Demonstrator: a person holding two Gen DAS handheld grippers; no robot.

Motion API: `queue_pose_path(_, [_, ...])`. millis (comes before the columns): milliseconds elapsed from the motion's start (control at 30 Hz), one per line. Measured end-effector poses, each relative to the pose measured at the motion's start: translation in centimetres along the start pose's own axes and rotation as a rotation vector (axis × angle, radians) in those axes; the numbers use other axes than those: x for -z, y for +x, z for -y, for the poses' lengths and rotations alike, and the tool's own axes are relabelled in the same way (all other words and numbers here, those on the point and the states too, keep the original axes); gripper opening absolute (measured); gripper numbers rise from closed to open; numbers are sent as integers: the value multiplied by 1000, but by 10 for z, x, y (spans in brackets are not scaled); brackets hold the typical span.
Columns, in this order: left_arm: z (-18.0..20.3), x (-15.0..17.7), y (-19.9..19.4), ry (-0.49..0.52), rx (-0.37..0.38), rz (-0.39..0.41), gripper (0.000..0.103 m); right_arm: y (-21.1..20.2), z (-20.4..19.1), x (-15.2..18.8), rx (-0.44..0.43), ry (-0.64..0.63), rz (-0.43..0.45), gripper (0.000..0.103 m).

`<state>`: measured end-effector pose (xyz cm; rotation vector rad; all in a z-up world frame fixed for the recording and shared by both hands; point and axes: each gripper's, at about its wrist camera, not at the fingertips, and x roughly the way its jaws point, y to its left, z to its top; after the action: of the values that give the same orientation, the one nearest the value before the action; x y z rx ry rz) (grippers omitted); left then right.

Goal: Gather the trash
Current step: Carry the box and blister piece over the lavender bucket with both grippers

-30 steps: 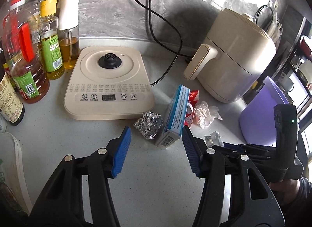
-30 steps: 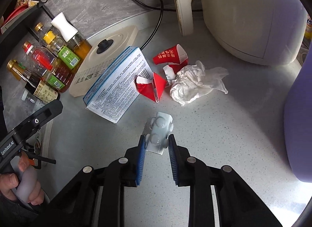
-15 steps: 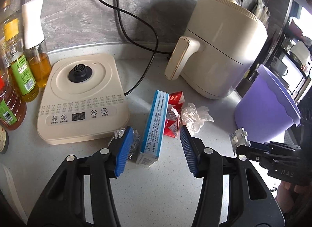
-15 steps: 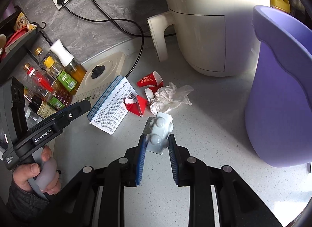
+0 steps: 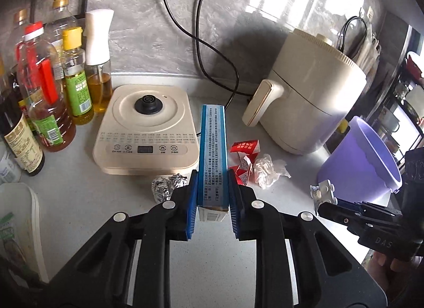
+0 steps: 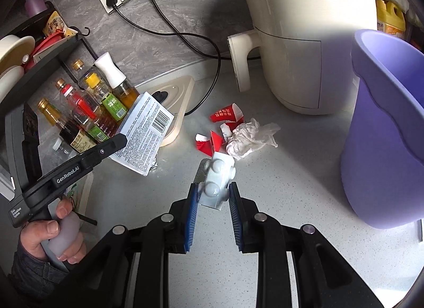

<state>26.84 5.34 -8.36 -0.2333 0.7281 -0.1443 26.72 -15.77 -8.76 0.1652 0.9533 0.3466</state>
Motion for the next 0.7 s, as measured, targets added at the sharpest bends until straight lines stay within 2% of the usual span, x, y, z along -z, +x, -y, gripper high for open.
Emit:
queue_pose_path(367, [17,1,-67,-75,-111,119,21,-26,-16,-30,-121,-162,21,24])
queue_pose_path(500, [28,1,-79,-113,-129,153,21,-37,-20,-43,-156,-219,25,24])
queue_pose_path(700, [53,-4,-88,-119,-137,196,21,-67,-18,-63,-194,-278,68,24])
